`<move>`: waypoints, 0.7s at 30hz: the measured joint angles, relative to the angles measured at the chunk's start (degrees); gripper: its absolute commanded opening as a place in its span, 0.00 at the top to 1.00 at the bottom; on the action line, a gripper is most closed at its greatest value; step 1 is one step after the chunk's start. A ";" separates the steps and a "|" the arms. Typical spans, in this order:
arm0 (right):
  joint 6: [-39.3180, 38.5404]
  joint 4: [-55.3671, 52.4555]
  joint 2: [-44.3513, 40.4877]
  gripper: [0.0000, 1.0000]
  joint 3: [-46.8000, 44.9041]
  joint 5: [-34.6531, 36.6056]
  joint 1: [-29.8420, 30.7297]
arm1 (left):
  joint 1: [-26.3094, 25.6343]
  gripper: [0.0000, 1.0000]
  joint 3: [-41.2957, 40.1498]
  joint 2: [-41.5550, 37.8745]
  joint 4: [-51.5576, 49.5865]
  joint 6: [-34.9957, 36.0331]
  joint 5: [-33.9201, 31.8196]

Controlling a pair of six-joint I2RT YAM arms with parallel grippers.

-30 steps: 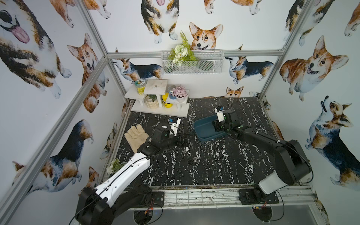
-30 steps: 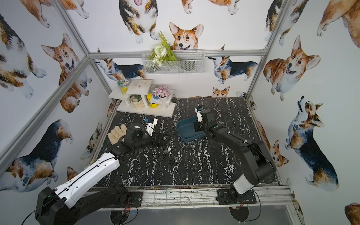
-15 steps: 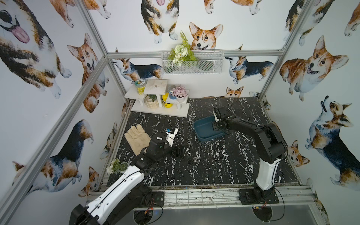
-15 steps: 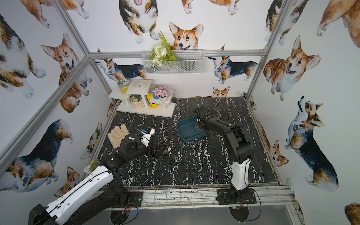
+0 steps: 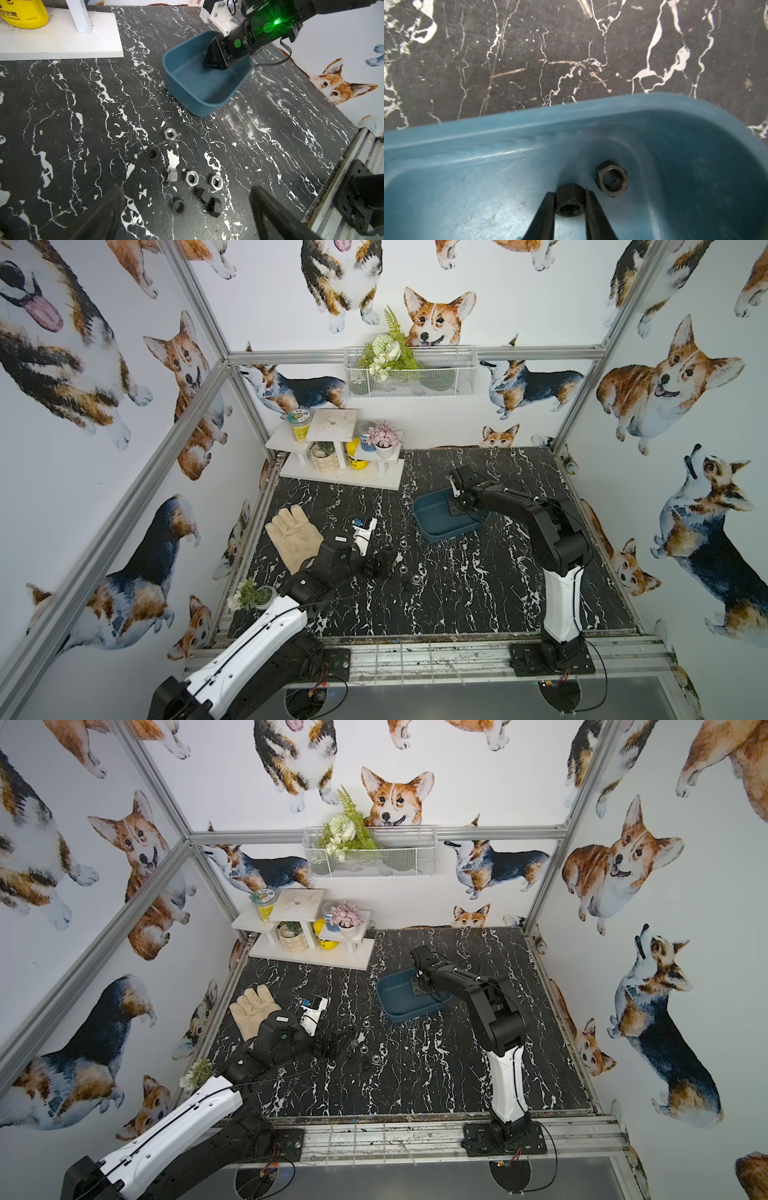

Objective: Put the nuts on the desktop into the storage box
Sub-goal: Place the nut in the storage box.

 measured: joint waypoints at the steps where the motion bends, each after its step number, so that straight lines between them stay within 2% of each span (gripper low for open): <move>1: -0.02 0.00 0.20 0.66 0.22 0.11 0.00 | 0.00 0.00 0.00 0.44 -0.02 -0.11 -0.15; 5: -0.42 -0.50 0.46 0.56 1.29 0.13 0.00 | 0.00 0.00 0.24 1.81 -1.01 -1.20 -1.55; 11: -0.46 -1.05 -1.81 0.55 1.36 -0.15 0.00 | 0.57 0.00 2.25 6.49 -3.26 -7.30 -5.77; 17: -0.66 -0.17 -10.47 0.51 -3.15 -1.84 0.24 | 2.05 0.00 4.72 12.20 -5.20 -12.92 -5.49; 21: -1.07 2.05 -18.56 0.51 -9.81 -3.82 1.55 | 3.37 0.00 8.31 20.09 -6.91 -14.91 -2.71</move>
